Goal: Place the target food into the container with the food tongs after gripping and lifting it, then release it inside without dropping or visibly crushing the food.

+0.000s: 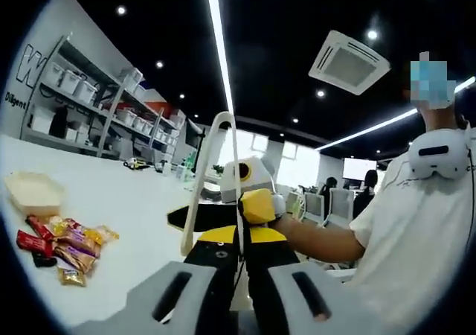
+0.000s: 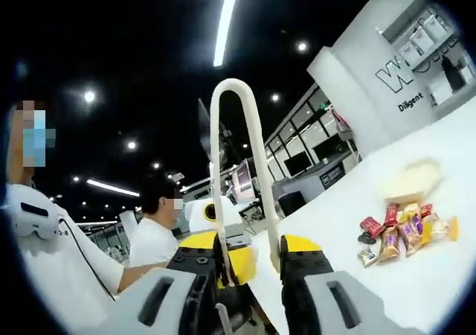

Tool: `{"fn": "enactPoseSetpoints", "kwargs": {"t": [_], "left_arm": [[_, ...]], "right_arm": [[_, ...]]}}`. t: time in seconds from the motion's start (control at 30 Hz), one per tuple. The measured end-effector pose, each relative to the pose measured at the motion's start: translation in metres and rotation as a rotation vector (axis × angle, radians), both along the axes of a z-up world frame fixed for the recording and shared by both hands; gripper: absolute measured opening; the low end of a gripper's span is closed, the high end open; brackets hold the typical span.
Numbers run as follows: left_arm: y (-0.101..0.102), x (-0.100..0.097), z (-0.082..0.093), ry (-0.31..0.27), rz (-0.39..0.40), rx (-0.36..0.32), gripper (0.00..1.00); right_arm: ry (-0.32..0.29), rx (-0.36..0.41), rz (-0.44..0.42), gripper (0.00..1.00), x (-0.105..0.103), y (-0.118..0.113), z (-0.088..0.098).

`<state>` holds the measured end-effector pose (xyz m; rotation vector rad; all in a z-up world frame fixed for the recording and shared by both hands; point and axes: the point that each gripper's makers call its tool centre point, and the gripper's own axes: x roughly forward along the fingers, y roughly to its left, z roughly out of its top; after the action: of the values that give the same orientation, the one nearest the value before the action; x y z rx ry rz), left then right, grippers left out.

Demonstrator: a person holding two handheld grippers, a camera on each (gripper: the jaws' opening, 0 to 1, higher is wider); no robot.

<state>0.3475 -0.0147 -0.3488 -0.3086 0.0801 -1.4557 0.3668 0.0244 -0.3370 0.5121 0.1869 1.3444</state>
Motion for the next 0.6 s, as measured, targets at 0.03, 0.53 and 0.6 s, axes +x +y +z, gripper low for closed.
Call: {"fn": "enactPoseSetpoints", "kwargs": {"t": [0.03, 0.53, 0.6], "left_arm": [[0.0, 0.0, 0.0, 0.003, -0.002, -0.003, 0.02], [-0.001, 0.004, -0.01, -0.035, 0.046, 0.013, 0.02], [0.0, 0.005, -0.01, -0.025, 0.055, 0.016, 0.03]], "right_arm": [[0.007, 0.001, 0.003, 0.27, 0.0, 0.0, 0.0], [-0.01, -0.06, -0.026, 0.15, -0.001, -0.002, -0.009], [-0.007, -0.067, -0.035, 0.15, 0.0, -0.002, -0.009]]}}
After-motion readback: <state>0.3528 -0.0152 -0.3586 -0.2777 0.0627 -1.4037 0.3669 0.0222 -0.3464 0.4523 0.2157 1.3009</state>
